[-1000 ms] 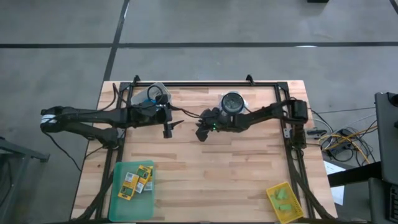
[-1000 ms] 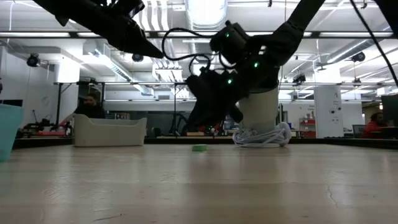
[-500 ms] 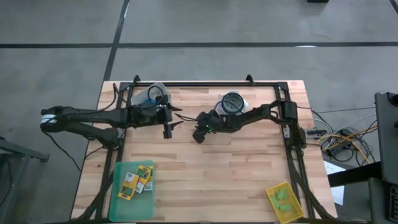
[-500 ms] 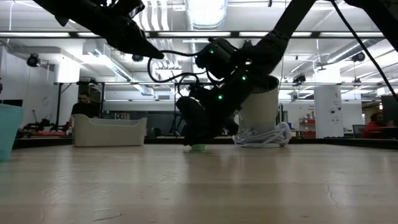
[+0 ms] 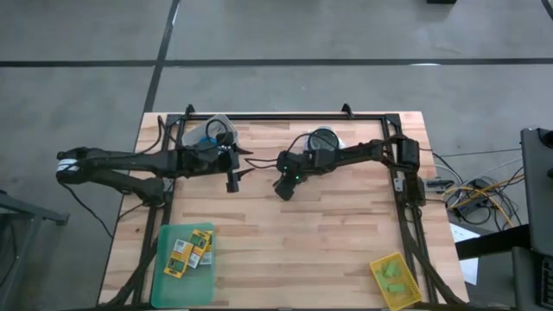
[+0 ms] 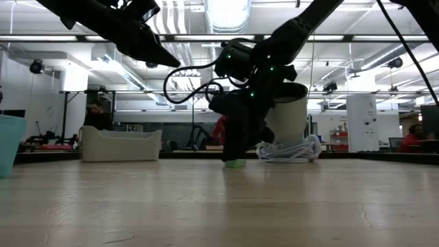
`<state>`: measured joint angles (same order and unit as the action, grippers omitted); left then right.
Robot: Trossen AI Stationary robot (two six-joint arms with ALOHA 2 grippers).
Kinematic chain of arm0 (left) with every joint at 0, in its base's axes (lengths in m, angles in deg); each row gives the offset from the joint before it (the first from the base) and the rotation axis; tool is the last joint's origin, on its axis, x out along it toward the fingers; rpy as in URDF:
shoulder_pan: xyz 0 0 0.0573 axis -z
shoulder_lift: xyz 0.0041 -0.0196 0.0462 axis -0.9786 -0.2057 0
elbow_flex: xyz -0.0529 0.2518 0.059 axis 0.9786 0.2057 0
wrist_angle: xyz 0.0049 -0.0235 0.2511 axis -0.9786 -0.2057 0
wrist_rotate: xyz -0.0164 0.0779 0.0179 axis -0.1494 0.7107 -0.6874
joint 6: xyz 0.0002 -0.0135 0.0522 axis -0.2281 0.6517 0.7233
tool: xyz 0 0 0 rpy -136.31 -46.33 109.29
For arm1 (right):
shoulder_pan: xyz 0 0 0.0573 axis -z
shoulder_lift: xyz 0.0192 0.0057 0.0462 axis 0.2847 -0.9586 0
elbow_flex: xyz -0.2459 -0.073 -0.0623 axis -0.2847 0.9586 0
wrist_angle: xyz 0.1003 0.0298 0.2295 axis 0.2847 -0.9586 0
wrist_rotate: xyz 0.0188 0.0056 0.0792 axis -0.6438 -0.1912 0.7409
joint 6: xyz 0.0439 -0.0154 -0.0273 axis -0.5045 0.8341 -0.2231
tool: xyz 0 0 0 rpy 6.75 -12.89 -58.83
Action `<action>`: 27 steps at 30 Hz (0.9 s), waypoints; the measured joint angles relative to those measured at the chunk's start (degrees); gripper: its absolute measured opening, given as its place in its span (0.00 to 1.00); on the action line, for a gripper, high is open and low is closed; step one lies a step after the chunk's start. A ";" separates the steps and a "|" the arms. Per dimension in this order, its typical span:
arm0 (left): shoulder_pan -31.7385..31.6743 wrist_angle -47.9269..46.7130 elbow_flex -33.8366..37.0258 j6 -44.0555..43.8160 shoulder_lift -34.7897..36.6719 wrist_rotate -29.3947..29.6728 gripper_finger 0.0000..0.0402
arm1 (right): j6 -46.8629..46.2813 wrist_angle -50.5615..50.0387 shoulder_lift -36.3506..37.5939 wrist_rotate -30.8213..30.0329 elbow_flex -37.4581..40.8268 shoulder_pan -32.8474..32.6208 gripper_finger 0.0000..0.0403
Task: Pick & Place School Supplies
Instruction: Put the green eraser into the yellow bin
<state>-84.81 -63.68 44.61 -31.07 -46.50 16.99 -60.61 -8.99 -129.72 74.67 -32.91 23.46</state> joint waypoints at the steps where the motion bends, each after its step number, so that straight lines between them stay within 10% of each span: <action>1: 0.00 -0.02 0.00 0.00 0.00 0.00 0.60 | -0.01 -0.46 0.05 0.47 -0.01 -0.14 0.21; 22: 0.00 0.02 0.00 0.00 -0.02 -0.02 0.60 | 0.77 -26.93 10.66 5.04 1.24 -4.85 0.18; 27: 0.01 -0.04 0.00 0.00 -0.02 -0.02 0.60 | 13.46 -29.28 13.38 5.84 2.69 -8.34 0.18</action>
<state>-84.80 -63.73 44.61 -31.07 -46.53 16.97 -47.14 -38.27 -116.34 80.52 -30.22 15.12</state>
